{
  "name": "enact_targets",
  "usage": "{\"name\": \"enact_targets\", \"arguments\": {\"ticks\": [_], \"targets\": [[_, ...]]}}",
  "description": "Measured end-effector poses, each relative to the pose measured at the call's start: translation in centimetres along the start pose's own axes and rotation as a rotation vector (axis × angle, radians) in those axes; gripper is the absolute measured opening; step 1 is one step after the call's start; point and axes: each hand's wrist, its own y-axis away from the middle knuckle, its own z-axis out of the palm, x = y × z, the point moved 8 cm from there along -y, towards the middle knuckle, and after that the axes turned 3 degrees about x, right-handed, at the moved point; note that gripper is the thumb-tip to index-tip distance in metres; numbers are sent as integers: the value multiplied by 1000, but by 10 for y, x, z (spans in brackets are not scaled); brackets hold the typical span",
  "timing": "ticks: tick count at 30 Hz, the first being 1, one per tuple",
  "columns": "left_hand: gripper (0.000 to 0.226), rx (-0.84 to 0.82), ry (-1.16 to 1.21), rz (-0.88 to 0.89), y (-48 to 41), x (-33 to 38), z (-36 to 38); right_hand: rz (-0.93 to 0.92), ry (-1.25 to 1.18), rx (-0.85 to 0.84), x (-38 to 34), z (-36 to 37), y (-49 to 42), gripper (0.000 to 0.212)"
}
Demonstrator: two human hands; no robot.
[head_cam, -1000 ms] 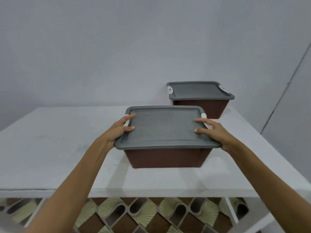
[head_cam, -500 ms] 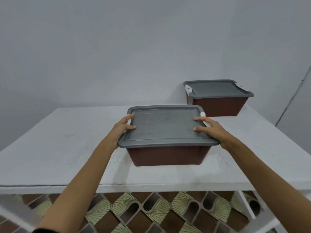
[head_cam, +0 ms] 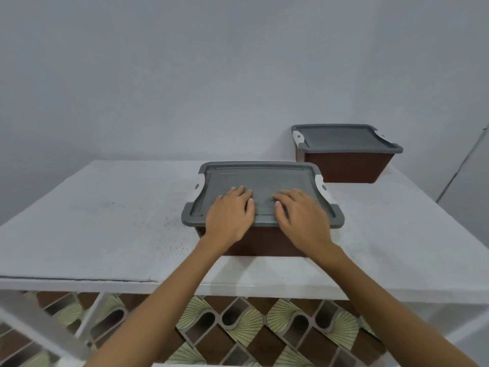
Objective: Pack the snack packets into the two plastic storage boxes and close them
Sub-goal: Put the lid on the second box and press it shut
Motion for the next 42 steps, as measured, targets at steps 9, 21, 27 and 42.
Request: {"name": "enact_targets", "arguments": {"ticks": [9,21,27,42], "targets": [[39,100,-12,71,-9,-5,-7,-16,98,22,-1,3,-11,56],[41,69,-41,73,-83,-21,15,-49,83,-27,26,39,-84,48],[41,59,-56,58,-123,-41,24,-55,78,-85,32,65,-125,39],[41,55,-65,64,-238,-78,58,-20,113,-58,61,121,-228,40]]}}
